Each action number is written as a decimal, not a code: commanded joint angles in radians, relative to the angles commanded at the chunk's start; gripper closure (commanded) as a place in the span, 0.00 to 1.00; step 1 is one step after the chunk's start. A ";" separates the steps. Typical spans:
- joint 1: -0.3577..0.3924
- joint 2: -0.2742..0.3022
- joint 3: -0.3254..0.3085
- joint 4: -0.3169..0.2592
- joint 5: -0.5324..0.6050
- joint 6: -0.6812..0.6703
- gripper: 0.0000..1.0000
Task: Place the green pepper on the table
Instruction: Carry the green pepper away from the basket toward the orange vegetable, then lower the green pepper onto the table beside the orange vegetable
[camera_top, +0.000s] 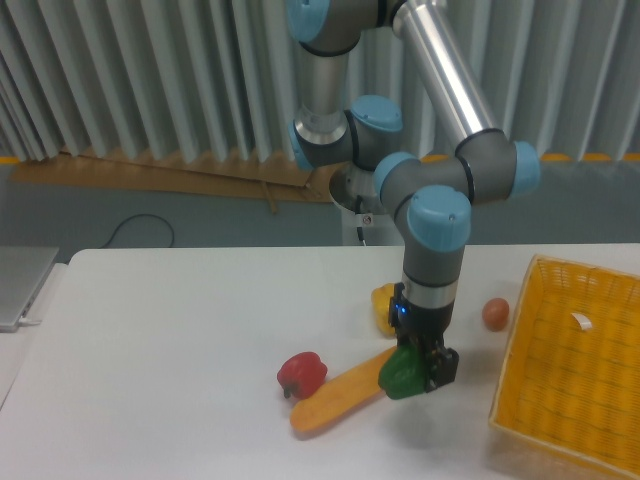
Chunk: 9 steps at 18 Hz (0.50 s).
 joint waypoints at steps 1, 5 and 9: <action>0.000 -0.009 0.012 0.003 0.006 -0.002 0.42; -0.008 -0.031 0.037 0.011 0.002 -0.046 0.42; -0.040 -0.077 0.064 0.058 -0.006 -0.130 0.42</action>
